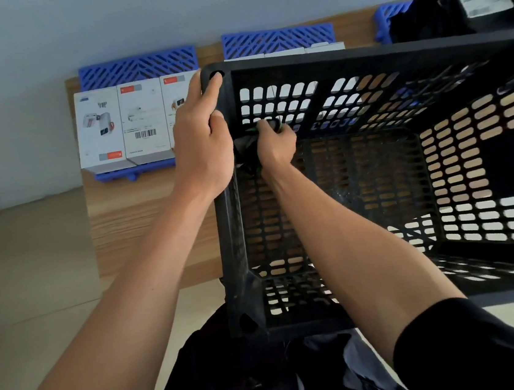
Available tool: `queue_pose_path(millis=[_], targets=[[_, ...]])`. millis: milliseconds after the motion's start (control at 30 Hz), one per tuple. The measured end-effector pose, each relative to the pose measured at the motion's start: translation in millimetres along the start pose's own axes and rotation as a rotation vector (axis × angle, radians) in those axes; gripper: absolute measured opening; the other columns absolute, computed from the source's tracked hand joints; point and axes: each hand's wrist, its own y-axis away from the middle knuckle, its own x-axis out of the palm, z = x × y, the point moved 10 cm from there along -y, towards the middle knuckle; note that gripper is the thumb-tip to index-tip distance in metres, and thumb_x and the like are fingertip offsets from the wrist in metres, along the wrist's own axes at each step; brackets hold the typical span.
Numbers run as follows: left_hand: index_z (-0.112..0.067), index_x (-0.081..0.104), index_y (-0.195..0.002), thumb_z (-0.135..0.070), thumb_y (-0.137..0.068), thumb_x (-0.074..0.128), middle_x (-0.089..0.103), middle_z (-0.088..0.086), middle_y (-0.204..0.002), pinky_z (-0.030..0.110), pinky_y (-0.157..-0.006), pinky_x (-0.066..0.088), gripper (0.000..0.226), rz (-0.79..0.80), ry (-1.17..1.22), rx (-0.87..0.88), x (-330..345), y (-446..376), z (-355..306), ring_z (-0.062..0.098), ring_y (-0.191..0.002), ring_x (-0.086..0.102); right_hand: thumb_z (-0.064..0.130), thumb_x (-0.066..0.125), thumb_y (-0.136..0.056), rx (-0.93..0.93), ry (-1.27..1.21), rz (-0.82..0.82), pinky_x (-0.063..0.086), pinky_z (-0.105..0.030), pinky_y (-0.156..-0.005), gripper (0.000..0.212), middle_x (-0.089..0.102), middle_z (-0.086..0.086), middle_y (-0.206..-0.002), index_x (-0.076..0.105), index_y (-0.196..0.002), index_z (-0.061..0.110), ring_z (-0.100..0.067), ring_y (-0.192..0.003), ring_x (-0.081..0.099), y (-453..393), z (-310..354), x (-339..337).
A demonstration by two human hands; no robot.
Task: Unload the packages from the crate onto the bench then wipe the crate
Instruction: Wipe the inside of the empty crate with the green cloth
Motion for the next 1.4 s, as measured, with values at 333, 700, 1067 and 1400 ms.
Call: queue_pose_path(millis=[333, 700, 1067, 1400], targets=[[-0.011, 0.048, -0.15, -0.001, -0.102, 0.038, 0.038, 0.009, -0.161, 0.033, -0.124, 0.024, 0.05, -0.005, 0.066, 0.01, -2, -1, -3, 0.016, -0.152, 0.03, 0.027, 0.061, -0.088, -0.442, -0.158, -0.047, 0.044, -0.019, -0.06, 0.016, 0.055, 0.019, -0.062, 0.053, -0.077, 0.019, 0.0, -0.058, 0.049, 69, 94, -20], [-0.012, 0.05, -0.15, -0.001, -0.103, 0.038, 0.034, 0.005, -0.163, 0.01, -0.119, 0.015, 0.05, -0.036, 0.079, 0.023, -5, 0, -4, 0.01, -0.152, 0.023, 0.013, 0.071, -0.086, -0.444, 0.099, -0.076, 0.058, -0.038, -0.081, 0.019, 0.067, 0.003, -0.092, 0.057, -0.089, 0.025, -0.011, -0.085, 0.065, 39, 57, -6], [-0.015, 0.05, -0.15, -0.002, -0.103, 0.038, 0.033, 0.004, -0.164, 0.018, -0.124, 0.014, 0.05, -0.027, 0.081, 0.014, -5, 0, -4, 0.007, -0.152, 0.021, 0.012, 0.057, -0.092, -0.06, 0.447, -0.044, 0.053, -0.038, -0.092, 0.023, 0.071, -0.017, -0.113, 0.073, -0.108, 0.008, -0.034, -0.111, 0.064, -31, -5, -37], [-0.016, 0.053, -0.148, -0.002, -0.1, 0.039, 0.039, 0.004, -0.16, 0.008, -0.119, 0.014, 0.051, -0.047, 0.094, 0.016, -5, -1, -1, 0.004, -0.15, 0.023, 0.014, 0.048, -0.1, 0.3, -0.388, 0.081, 0.05, -0.071, -0.091, 0.036, 0.06, -0.016, -0.132, 0.05, -0.135, 0.016, -0.042, -0.117, 0.059, 3, -22, -18]])
